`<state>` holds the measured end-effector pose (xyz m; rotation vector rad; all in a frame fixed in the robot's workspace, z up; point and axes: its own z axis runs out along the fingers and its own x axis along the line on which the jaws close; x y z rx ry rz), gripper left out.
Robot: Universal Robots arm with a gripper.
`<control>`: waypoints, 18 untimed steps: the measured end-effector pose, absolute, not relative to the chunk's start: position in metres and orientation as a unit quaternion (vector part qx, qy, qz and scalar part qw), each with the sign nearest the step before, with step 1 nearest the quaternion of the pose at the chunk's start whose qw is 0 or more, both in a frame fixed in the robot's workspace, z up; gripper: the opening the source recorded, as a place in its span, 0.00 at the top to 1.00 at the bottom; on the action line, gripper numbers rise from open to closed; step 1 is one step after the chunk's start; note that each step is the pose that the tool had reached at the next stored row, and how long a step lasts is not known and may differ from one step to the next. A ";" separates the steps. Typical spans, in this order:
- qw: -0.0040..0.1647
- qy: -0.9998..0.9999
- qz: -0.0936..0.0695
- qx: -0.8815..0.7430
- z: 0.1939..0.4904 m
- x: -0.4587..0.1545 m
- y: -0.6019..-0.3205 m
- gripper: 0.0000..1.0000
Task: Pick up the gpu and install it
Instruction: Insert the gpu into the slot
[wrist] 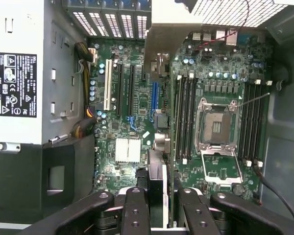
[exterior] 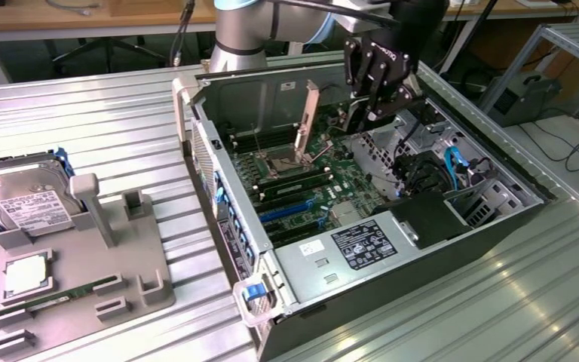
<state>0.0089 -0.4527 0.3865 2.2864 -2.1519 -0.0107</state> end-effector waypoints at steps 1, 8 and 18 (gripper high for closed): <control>0.001 -0.685 -0.003 0.728 0.384 0.009 -0.453 0.72; 0.005 -0.687 0.000 0.727 0.373 0.008 -0.453 0.72; 0.005 -0.692 0.000 0.722 0.359 0.008 -0.453 0.72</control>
